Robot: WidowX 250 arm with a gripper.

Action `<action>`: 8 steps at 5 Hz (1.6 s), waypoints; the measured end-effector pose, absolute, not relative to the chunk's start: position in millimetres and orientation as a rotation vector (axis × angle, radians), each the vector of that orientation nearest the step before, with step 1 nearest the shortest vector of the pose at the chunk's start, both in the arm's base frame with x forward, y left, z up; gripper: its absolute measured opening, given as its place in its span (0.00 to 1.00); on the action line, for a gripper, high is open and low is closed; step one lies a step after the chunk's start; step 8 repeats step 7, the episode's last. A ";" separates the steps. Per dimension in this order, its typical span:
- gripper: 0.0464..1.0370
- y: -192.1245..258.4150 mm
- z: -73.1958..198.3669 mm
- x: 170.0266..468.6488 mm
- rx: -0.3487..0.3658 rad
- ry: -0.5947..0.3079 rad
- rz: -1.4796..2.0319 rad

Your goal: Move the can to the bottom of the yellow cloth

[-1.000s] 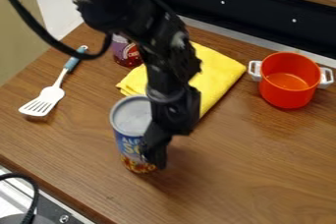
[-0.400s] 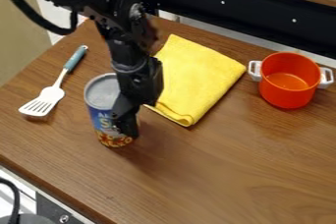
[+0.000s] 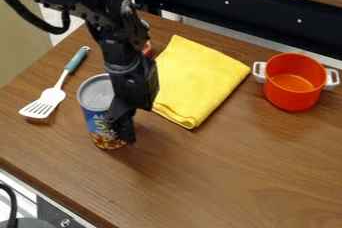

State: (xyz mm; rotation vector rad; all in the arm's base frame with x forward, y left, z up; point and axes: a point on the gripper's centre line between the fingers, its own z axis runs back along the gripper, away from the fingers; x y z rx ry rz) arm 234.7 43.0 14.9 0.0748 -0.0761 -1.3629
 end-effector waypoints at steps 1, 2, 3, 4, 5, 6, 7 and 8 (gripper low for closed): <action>0.96 26.2 28.0 245.7 0.083 -0.115 -1.302; 0.96 8.6 33.0 249.7 0.071 -0.128 -1.253; 0.96 -17.5 33.2 257.2 0.113 -0.168 -1.155; 0.96 -32.8 23.2 254.2 0.057 -0.159 -0.959; 0.96 -44.6 23.0 256.7 0.014 -0.203 -0.686; 0.96 -56.5 21.1 266.4 0.001 -0.243 -0.447; 0.96 -55.4 22.4 300.4 0.033 -0.345 -0.320; 0.96 -55.4 22.4 300.4 0.033 -0.345 -0.320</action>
